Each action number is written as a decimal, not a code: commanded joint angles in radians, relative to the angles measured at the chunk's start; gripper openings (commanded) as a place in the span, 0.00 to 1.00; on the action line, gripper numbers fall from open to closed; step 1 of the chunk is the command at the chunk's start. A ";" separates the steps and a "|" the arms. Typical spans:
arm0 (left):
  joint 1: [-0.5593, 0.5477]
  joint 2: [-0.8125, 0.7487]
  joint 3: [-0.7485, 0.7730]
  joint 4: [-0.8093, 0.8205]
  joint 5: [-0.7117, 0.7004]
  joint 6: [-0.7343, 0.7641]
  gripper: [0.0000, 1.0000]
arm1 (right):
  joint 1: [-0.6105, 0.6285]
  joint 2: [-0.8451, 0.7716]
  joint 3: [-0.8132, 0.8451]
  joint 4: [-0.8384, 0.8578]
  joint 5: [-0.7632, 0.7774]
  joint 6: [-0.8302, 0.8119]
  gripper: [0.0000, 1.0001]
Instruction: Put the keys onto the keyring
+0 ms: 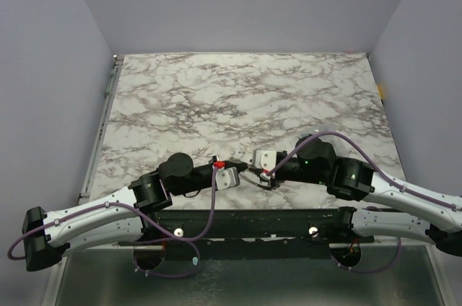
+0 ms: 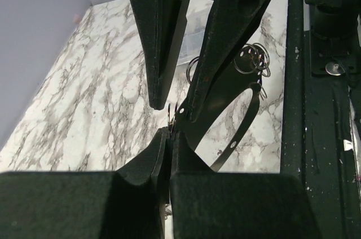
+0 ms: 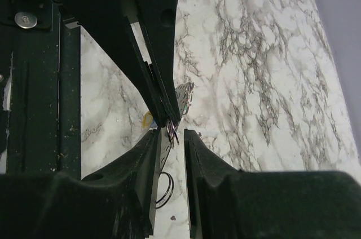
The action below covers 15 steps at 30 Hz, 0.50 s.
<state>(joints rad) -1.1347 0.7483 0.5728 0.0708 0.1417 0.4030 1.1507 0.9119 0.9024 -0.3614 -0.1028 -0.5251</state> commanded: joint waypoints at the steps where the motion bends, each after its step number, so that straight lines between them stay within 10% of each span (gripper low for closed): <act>1: -0.005 -0.005 0.005 0.040 0.056 -0.021 0.00 | 0.003 0.018 0.011 0.006 -0.015 -0.015 0.29; 9: -0.005 -0.015 0.002 0.052 0.069 -0.027 0.00 | 0.003 0.036 -0.002 0.022 -0.005 -0.019 0.25; 15: -0.005 -0.022 0.001 0.052 0.074 -0.025 0.00 | 0.003 0.037 -0.022 0.050 -0.004 -0.024 0.05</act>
<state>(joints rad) -1.1343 0.7490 0.5724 0.0654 0.1604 0.3855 1.1511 0.9382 0.8978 -0.3515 -0.1028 -0.5365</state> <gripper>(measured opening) 0.016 0.107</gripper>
